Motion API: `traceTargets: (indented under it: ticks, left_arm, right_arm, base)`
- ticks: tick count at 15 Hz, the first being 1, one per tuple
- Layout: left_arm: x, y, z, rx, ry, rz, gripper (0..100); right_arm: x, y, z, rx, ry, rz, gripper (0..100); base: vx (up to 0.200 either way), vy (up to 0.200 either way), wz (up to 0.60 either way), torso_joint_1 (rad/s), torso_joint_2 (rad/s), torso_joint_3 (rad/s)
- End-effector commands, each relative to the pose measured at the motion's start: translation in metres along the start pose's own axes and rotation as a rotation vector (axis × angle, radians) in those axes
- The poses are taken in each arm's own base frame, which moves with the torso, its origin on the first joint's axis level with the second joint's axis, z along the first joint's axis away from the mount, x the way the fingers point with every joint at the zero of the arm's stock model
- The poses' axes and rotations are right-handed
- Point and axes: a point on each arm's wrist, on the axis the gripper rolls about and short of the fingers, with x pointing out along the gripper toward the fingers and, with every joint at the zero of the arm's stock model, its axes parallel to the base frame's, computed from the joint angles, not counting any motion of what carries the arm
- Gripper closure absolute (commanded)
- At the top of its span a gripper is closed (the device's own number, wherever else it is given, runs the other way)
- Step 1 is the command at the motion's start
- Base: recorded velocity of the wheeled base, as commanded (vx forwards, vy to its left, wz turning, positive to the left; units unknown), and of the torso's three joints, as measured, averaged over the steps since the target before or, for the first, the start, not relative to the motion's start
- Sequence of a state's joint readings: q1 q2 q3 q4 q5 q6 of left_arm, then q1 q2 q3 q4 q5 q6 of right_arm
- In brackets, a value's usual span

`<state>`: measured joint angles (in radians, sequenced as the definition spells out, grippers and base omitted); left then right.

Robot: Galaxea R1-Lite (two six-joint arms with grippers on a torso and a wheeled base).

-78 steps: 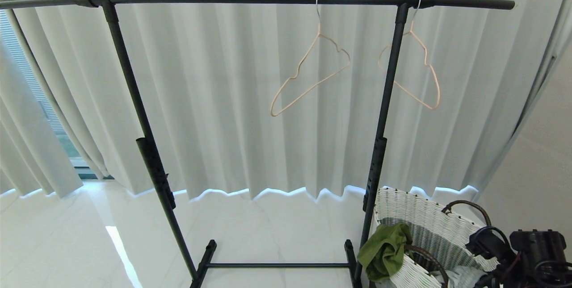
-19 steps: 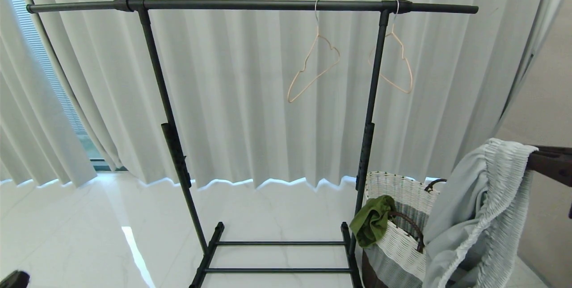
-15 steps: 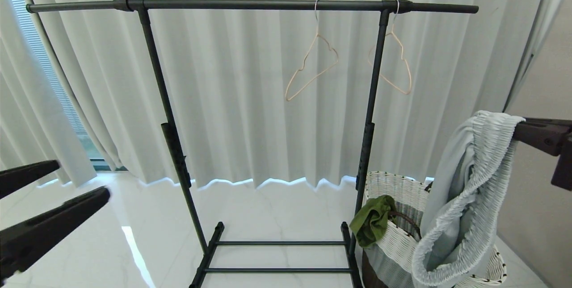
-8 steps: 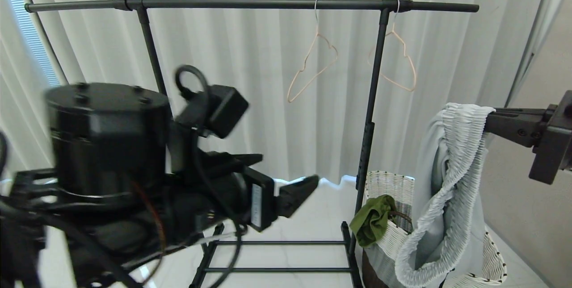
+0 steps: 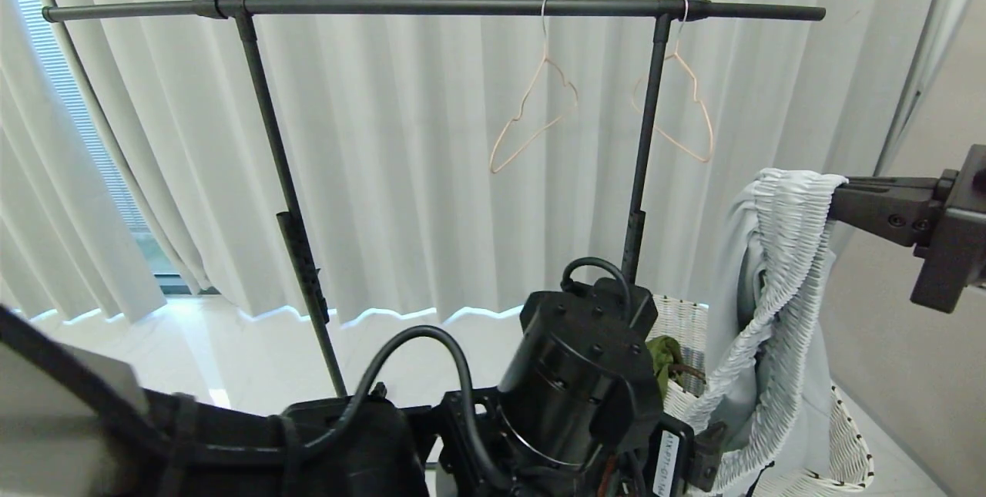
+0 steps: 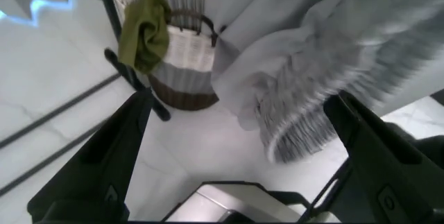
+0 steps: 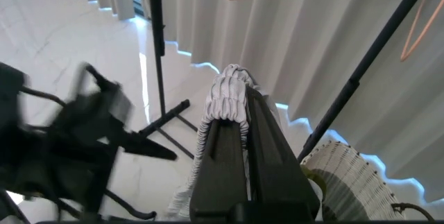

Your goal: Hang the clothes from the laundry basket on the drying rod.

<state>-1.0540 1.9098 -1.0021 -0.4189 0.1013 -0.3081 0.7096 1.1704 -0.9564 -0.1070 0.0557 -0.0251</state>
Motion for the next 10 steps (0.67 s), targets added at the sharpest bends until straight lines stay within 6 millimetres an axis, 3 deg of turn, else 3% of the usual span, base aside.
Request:
traceTargets:
  ticks: [1, 4, 8, 9, 10]
  left_arm:
    - [0.035, 0.009, -0.017, -0.011, 0.071, 0.030, 0]
    - [0.044, 0.020, -0.029, -0.017, 0.116, 0.062, 0]
    - [0.030, 0.024, -0.041, -0.014, 0.157, 0.075, 0]
    - [0.027, 0.025, -0.042, -0.013, 0.159, 0.079, 100]
    - [0.023, 0.025, -0.041, -0.013, 0.150, 0.086, 100]
  right_arm:
    - [-0.001, 0.000, 0.001, -0.002, -0.006, 0.003, 100]
    - [-0.002, 0.000, 0.002, 0.000, -0.009, 0.001, 100]
    - [-0.003, -0.001, 0.004, 0.001, -0.016, -0.012, 100]
    - [-0.003, -0.002, 0.004, 0.001, -0.016, -0.014, 100]
    - [-0.003, -0.002, 0.004, 0.001, -0.016, -0.019, 100]
  base:
    - [0.000, 0.000, 0.00, 0.000, 0.00, 0.000]
    - [0.000, 0.000, 0.00, 0.000, 0.00, 0.000]
    - [0.000, 0.000, 0.00, 0.000, 0.00, 0.000]
    - [0.000, 0.000, 0.00, 0.000, 0.00, 0.000]
    - [0.000, 0.000, 0.00, 0.000, 0.00, 0.000]
